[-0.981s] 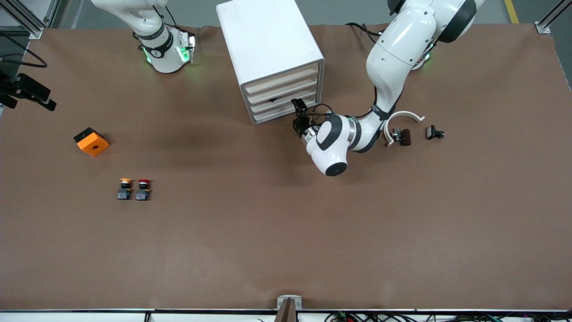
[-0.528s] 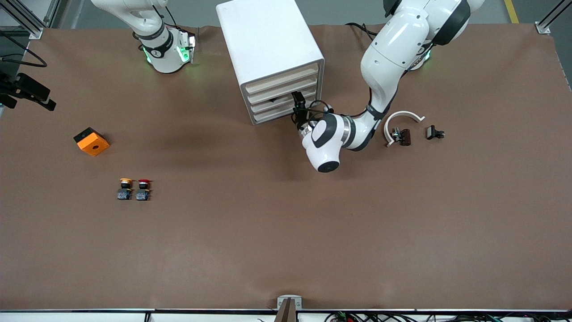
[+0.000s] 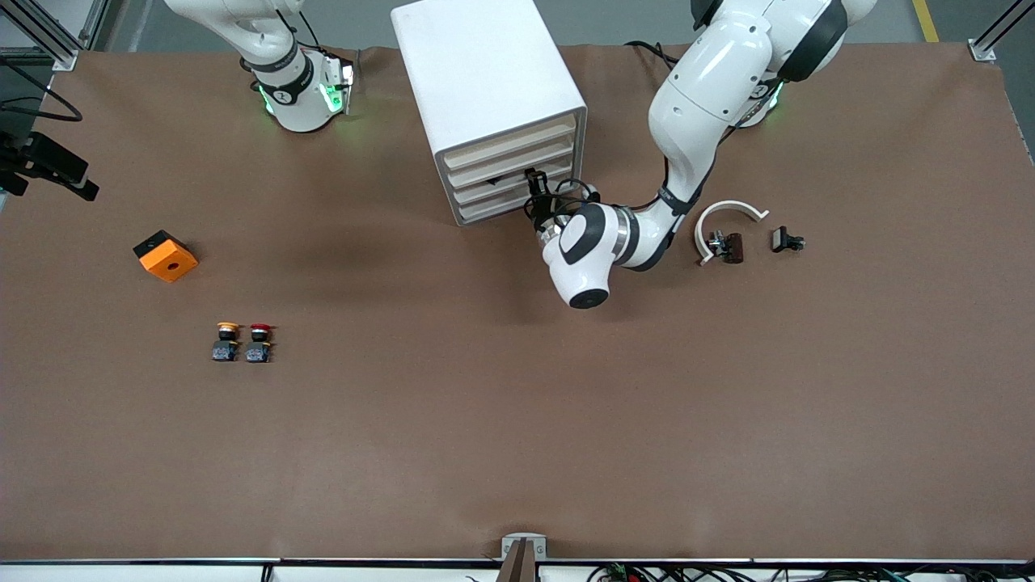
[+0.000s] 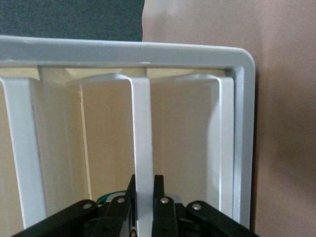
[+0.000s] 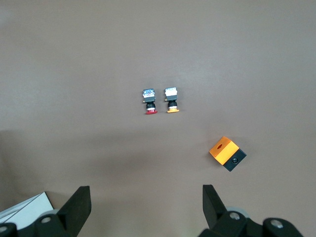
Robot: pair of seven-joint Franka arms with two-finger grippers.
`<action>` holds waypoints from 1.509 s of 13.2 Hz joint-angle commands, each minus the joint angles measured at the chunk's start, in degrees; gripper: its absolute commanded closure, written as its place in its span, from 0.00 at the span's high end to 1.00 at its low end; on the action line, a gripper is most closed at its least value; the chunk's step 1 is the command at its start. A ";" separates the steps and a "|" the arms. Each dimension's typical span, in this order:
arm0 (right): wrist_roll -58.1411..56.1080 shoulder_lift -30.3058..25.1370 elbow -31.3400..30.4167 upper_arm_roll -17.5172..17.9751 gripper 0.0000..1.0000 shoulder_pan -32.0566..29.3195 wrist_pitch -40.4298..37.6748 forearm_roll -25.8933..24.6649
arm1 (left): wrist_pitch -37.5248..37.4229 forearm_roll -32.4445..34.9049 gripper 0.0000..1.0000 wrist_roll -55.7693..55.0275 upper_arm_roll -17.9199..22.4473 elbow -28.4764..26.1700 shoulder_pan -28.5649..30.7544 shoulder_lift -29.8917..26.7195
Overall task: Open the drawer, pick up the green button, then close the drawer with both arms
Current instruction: 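Pull the drawer open with the left gripper while the right gripper rises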
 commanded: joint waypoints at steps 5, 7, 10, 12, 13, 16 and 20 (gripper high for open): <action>-0.13 5.90 2.18 0.22 1.00 0.24 0.76 -0.05 | 0.57 -1.21 0.00 -2.08 1.31 4.80 3.60 0.57; -0.13 7.66 2.18 0.22 1.00 0.76 0.67 -0.31 | 0.57 -1.22 0.00 -1.90 1.31 6.64 5.62 0.57; -0.21 10.99 2.45 0.22 1.00 0.68 1.19 -1.10 | 1.54 -1.30 0.00 -1.11 1.31 8.67 8.00 1.18; -0.04 11.45 2.80 0.22 1.00 0.85 1.99 -2.15 | 2.85 -1.30 0.00 -1.02 1.40 10.08 9.14 1.89; 0.83 11.45 2.80 0.31 1.00 1.21 2.25 -2.50 | 3.99 -1.22 0.00 -0.94 1.40 10.17 9.67 1.81; 5.11 11.36 2.54 0.31 1.00 2.78 1.90 -1.54 | 4.79 -0.69 0.99 -0.41 1.40 10.96 10.11 1.63; 25.13 11.62 2.10 0.57 1.00 12.51 1.98 -1.36 | 4.27 -0.34 1.00 -0.58 1.49 13.50 10.73 0.93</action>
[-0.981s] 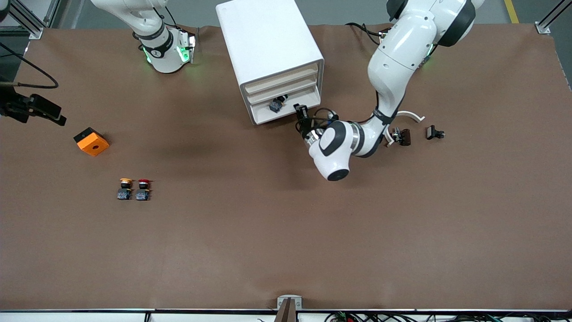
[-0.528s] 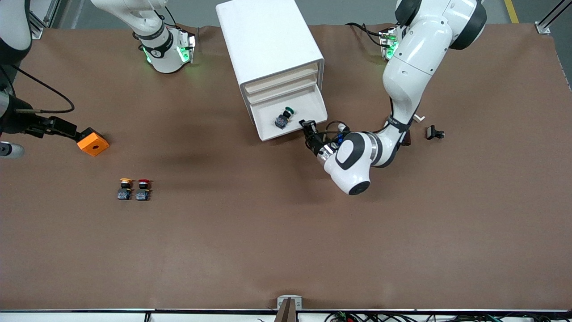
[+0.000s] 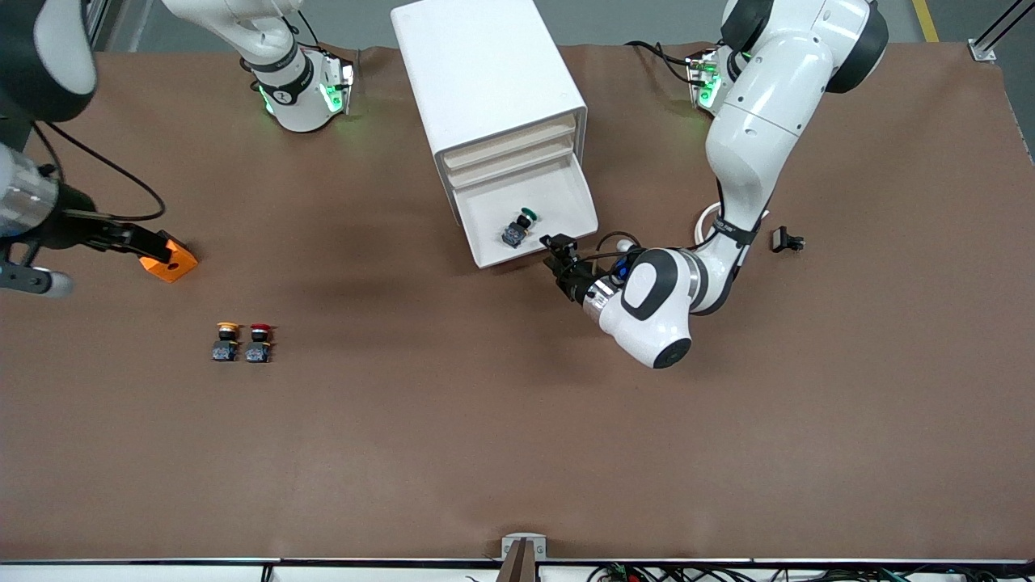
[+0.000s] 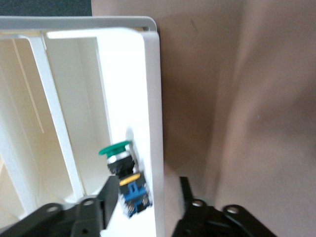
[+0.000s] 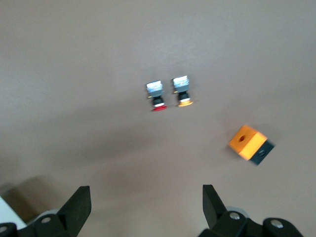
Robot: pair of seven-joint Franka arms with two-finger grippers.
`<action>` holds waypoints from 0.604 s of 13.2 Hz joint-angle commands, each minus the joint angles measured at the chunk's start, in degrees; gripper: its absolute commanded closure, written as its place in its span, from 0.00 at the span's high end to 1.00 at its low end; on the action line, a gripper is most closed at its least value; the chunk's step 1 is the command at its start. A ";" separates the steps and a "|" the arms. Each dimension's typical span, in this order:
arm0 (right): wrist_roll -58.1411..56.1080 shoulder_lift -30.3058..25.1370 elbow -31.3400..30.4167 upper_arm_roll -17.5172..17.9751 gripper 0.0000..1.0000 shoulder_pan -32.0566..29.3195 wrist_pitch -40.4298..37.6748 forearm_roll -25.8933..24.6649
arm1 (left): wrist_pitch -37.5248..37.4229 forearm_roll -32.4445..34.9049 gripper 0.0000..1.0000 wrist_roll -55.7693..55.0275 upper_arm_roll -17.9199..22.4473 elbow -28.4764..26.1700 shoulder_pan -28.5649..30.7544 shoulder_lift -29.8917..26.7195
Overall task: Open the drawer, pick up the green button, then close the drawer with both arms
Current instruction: 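Pull the drawer open with the left gripper while the right gripper rises, then withdraw the left gripper while the right gripper reaches into the drawer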
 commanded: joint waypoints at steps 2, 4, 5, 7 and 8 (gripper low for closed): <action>19.35 1.44 0.97 -0.08 1.00 13.13 1.88 2.36 | -0.59 3.76 1.00 -0.21 -0.51 5.58 0.94 -0.11; 32.43 2.93 0.97 -0.08 1.00 18.31 5.75 8.76 | -0.59 8.25 1.00 3.20 -0.78 8.40 1.29 -0.72; 36.67 3.64 1.06 -0.17 1.00 21.30 7.16 9.05 | -0.59 8.44 1.00 5.74 -0.78 9.71 2.60 -1.16; 40.57 5.04 0.88 -0.17 1.00 25.80 10.32 9.23 | -0.68 8.62 1.00 11.46 -0.52 10.17 5.50 -3.17; 43.54 5.66 0.80 -0.17 1.00 27.82 11.99 9.32 | -0.85 9.66 1.00 13.57 -0.60 10.17 7.52 -4.05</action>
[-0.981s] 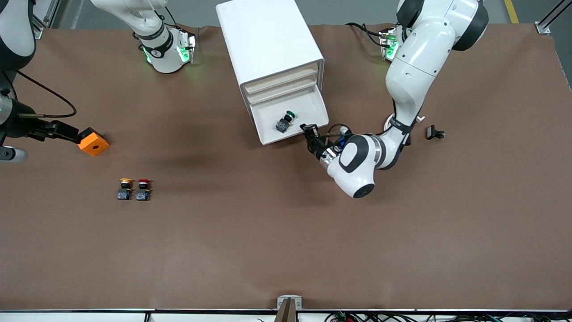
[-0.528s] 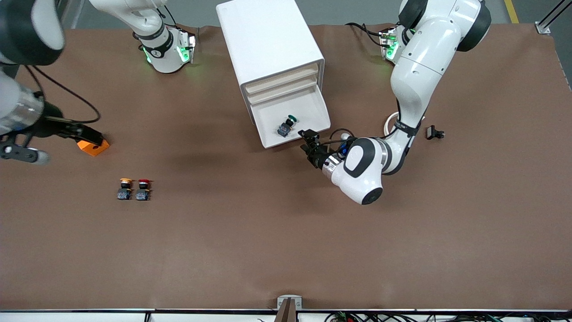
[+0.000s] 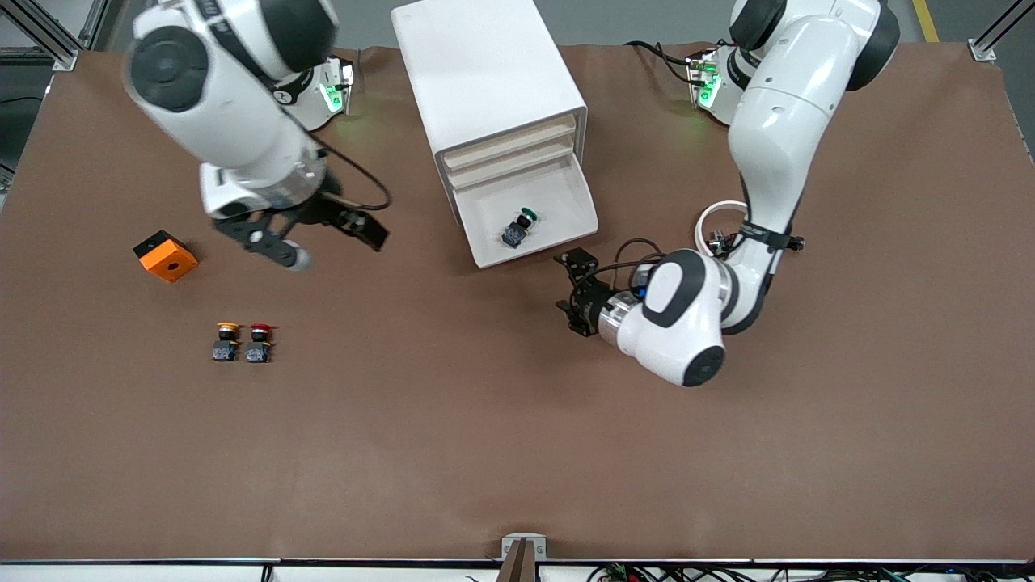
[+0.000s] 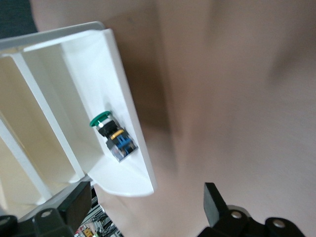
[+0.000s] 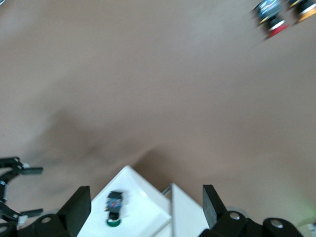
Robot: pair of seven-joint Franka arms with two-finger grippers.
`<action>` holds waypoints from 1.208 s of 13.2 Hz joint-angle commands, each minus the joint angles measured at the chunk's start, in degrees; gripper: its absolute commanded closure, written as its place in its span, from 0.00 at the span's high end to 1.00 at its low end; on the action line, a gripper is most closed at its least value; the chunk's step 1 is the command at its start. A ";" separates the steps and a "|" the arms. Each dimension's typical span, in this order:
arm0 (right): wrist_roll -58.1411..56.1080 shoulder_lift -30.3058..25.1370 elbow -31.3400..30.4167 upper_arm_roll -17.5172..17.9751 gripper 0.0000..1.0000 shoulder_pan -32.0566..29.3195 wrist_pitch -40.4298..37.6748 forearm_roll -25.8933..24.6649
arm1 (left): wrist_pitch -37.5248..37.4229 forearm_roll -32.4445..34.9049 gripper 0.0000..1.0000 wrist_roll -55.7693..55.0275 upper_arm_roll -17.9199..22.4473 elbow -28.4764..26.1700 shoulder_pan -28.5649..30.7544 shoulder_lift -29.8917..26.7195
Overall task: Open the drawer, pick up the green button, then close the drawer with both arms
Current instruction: 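Withdraw the left gripper while the right gripper reaches into the drawer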
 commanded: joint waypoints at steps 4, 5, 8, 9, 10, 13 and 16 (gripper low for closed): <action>10.43 7.30 -0.15 -0.89 1.00 8.87 8.57 1.01 | -6.80 19.43 1.00 9.73 -0.56 -0.29 5.97 -5.39; 11.39 8.97 -0.50 -0.89 1.00 9.40 10.85 1.01 | -7.33 26.45 1.00 13.40 -1.26 -0.29 5.97 -6.53; 14.89 11.96 -2.34 -0.89 1.00 12.73 17.00 0.92 | -6.99 33.46 1.00 25.70 -0.48 -0.47 7.62 -9.34; 15.96 13.19 -2.35 -0.98 1.00 14.05 18.24 0.84 | -5.68 33.21 1.00 26.70 -1.43 -0.29 10.59 -9.53; 16.40 14.51 -2.35 -0.98 1.00 14.93 19.39 0.49 | -5.15 33.20 1.00 28.01 -1.62 -0.29 12.45 -10.48; 16.50 17.41 -2.44 -1.07 1.00 17.56 20.36 -1.87 | -4.97 34.08 1.00 35.49 -0.21 -0.47 12.82 -14.00; 16.93 18.22 -2.96 -1.16 1.00 18.37 20.80 -2.68 | -4.97 38.73 1.00 42.83 -0.83 -0.64 14.14 -19.27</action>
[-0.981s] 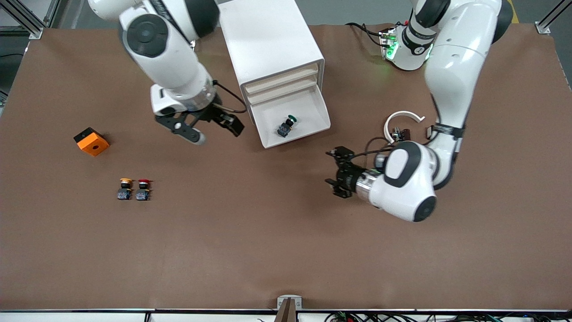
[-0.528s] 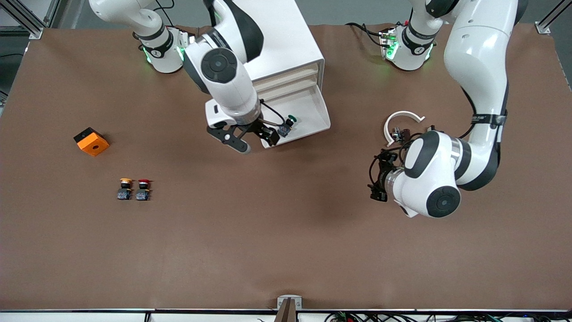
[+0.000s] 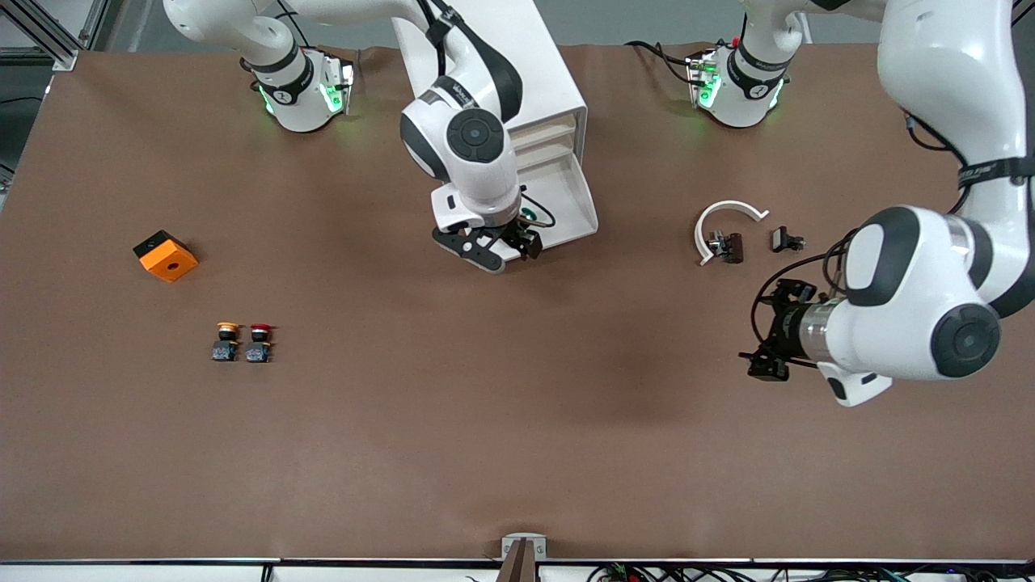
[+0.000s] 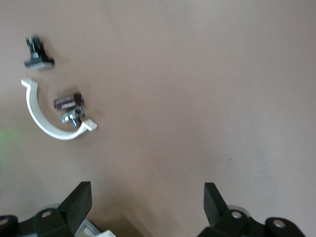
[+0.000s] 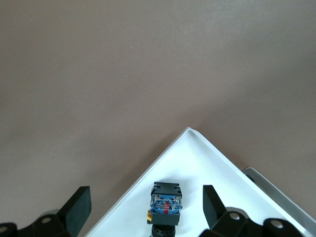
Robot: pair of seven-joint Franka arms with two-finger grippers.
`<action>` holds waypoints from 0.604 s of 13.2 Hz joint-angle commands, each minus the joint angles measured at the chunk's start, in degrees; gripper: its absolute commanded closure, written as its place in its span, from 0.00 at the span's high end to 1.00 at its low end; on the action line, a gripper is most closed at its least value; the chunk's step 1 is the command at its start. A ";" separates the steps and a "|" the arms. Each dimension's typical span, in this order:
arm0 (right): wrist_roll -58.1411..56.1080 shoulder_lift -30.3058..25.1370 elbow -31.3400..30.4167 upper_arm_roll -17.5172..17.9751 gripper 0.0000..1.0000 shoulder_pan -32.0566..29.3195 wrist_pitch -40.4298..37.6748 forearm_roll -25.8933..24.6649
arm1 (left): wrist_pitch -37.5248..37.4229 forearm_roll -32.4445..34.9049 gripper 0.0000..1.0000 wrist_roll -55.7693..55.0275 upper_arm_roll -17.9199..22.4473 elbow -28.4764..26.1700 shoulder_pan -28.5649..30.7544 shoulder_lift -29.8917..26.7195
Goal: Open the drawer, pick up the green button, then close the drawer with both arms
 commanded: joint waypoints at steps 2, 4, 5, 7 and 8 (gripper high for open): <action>2.40 -0.48 -3.21 -0.77 1.00 1.71 3.04 -1.14 | -0.08 4.66 1.00 19.43 -0.51 -2.61 0.22 -6.22; 2.76 -0.93 -6.63 -0.85 1.00 2.85 6.55 -1.14 | -0.17 4.22 1.00 32.45 -0.68 -4.11 1.62 -7.19; 2.85 -1.01 -7.96 -0.85 1.00 3.38 7.96 -1.14 | 0.26 4.40 1.00 35.82 -0.68 -5.42 1.63 -7.98; 3.64 -1.01 -8.59 -0.85 1.00 3.65 8.50 -1.14 | 2.89 4.57 1.00 37.87 -1.55 -9.02 1.19 -9.82; 3.73 -0.93 -8.59 -0.85 1.00 3.65 8.42 -1.14 | 5.17 4.75 1.00 37.96 -2.87 -11.82 1.27 -11.40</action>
